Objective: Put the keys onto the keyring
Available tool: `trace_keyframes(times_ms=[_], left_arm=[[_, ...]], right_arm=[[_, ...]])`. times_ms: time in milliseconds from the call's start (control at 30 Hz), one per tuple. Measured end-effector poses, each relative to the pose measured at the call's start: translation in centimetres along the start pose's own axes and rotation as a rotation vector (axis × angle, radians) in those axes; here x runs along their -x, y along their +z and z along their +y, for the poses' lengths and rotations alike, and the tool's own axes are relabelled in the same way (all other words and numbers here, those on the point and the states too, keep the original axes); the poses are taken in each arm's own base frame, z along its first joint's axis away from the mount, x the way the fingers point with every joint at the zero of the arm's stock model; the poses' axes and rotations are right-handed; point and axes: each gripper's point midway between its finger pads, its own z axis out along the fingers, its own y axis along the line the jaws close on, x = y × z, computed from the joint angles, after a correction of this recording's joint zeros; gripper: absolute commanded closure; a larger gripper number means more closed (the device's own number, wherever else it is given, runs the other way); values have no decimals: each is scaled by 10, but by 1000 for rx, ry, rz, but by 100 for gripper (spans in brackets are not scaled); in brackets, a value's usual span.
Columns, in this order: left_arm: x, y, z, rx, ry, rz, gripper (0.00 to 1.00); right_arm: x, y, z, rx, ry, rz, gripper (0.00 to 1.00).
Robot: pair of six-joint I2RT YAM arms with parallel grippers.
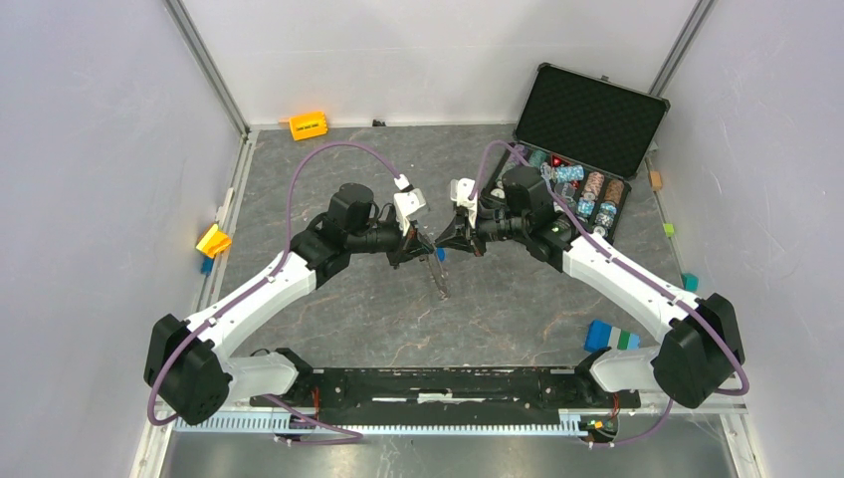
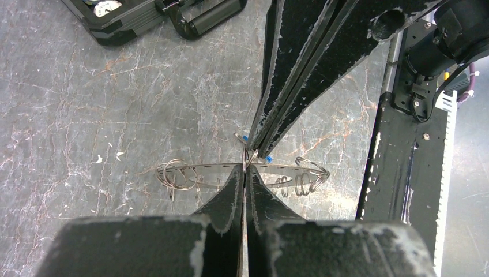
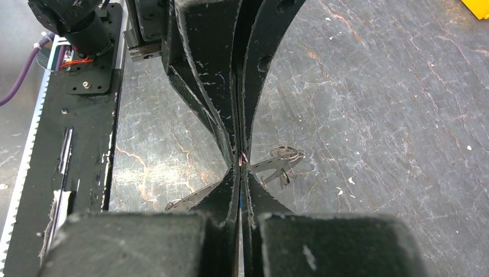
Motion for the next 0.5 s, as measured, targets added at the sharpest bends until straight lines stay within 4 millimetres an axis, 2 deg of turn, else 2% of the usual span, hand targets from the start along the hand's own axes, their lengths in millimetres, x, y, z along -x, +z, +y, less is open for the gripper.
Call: trace_keyframes(times_ms=[500], left_arm=[[0,0,-1,-8,4,-2,98]], right_arm=[[-6,-1,2,9,-9,23,100]])
